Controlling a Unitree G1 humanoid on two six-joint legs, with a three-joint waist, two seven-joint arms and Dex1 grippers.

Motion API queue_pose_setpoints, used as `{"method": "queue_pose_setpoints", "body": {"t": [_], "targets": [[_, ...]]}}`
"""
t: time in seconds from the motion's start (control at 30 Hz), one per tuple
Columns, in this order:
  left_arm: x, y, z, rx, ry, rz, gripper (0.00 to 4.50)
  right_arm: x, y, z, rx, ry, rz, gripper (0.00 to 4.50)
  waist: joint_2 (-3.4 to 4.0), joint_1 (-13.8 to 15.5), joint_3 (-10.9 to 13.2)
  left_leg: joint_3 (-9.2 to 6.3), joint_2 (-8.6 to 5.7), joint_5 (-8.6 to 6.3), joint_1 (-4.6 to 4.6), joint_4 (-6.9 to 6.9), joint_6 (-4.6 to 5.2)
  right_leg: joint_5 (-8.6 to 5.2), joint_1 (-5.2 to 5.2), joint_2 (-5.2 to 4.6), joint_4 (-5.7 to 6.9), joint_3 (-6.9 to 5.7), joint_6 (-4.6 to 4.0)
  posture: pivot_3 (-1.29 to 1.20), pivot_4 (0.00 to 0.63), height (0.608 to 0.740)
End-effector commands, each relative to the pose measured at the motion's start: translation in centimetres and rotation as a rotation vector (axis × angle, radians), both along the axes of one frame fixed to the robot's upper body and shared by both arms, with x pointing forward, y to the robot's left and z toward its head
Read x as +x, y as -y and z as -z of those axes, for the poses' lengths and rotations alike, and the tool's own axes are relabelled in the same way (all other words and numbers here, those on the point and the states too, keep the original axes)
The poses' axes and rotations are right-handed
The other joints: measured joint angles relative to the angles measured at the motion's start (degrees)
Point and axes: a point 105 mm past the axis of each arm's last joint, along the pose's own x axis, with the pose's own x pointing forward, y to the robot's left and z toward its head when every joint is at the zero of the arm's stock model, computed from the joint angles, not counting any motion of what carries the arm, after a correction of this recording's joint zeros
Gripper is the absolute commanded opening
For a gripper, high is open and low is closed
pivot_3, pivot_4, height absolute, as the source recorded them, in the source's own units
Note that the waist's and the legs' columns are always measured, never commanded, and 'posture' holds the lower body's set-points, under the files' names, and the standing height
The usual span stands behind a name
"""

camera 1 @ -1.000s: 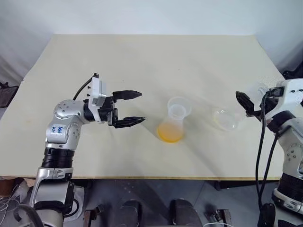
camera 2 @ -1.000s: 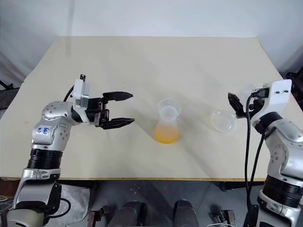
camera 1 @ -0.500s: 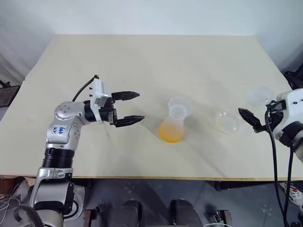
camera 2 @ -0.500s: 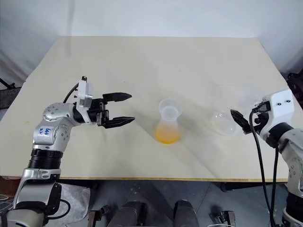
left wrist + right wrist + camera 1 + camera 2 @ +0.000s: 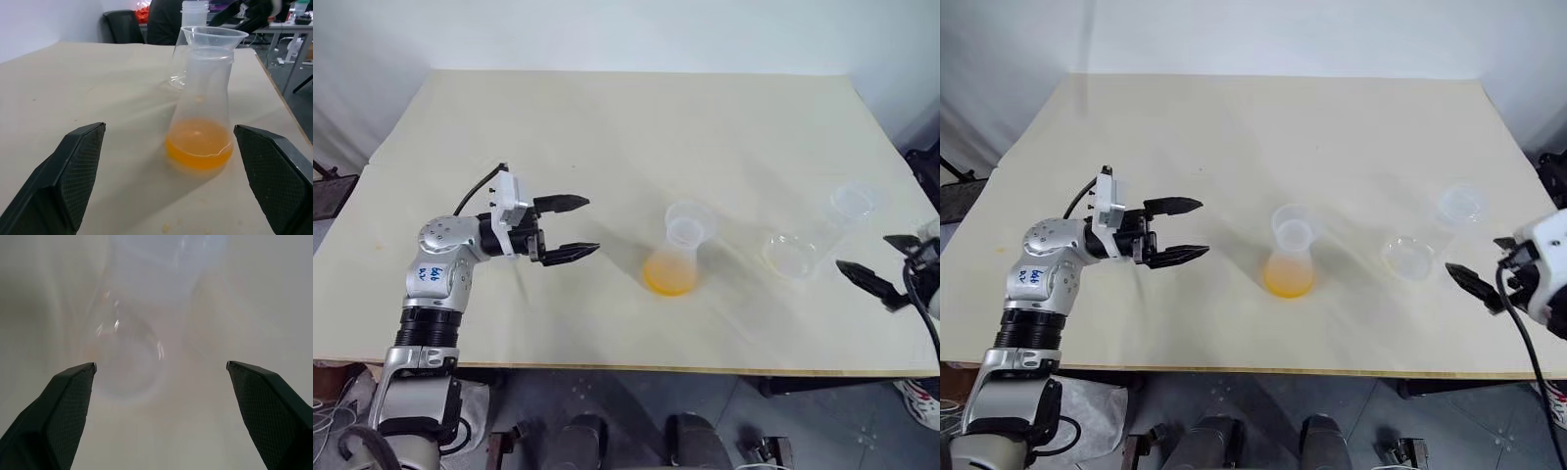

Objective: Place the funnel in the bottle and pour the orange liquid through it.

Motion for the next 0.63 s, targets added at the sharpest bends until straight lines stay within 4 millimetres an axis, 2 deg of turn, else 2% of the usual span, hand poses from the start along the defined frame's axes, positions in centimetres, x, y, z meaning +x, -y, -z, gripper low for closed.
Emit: {"method": "queue_pose_setpoints", "body": {"t": [0.03, 0.1, 0.23, 0.33, 0.53, 0.63], "targets": [[-0.7, -1.2, -1.0, -0.034, 0.015, 0.006, 4.5, -1.8, -2.8, -2.1, -0.001, 0.092, -0.244, 4.46, 0.0, -0.24, 0.0, 0.0, 0.01, 0.0, 0.02, 0.0, 0.0, 0.0, 0.01, 0.01, 0.0, 0.0, 0.0, 0.0, 0.15, 0.74], [-1.2, -1.8, -1.1, -0.043, -0.004, 0.017, 4.5, -2.9, -4.4, -2.5, 0.07, 0.137, -0.391, 4.46, 0.0, -0.56, 0.0, 0.03, 0.09, 0.0, 0.03, -0.03, 0.0, 0.0, 0.02, 0.07, -0.04, 0.01, 0.0, 0.0, 0.15, 0.74], [-2.7, -3.6, 0.1, 0.007, -0.053, 0.041, 4.5, -2.6, -4.3, -0.6, 0.049, 0.068, -0.494, 4.46, -0.01, -0.74, 0.0, 0.08, 0.15, 0.0, 0.11, -0.03, -0.01, 0.0, 0.06, 0.12, -0.06, 0.07, 0.0, 0.0, 0.15, 0.74], [-2.8, -5.1, 0.5, 0.004, -0.068, -0.002, 4.5, -2.7, -4.6, -0.2, 0.133, 0.1, -0.644, 4.46, -0.01, -0.35, 0.0, 0.06, 0.14, 0.0, 0.12, -0.01, -0.01, 0.0, 0.14, 0.11, -0.18, 0.06, 0.0, 0.0, 0.15, 0.74], [-3.7, -5.6, 0.6, 0.002, -0.064, -0.019, 4.5, -0.9, -4.0, 0.3, 0.122, 0.111, -0.696, 4.46, 0.0, -0.31, 0.0, -0.07, 0.1, 0.0, 0.1, 0.0, 0.0, 0.0, 0.25, 0.06, -0.35, -0.03, 0.01, 0.0, 0.15, 0.74], [-4.1, -5.7, 1.0, 0.026, -0.061, -0.016, 4.5, -0.7, -4.0, 0.4, 0.117, 0.108, -0.717, 4.46, 0.0, -0.36, 0.0, -0.06, 0.12, 0.0, 0.1, -0.01, -0.01, 0.0, 0.22, 0.06, -0.35, -0.03, 0.01, 0.0, 0.15, 0.74]]}}
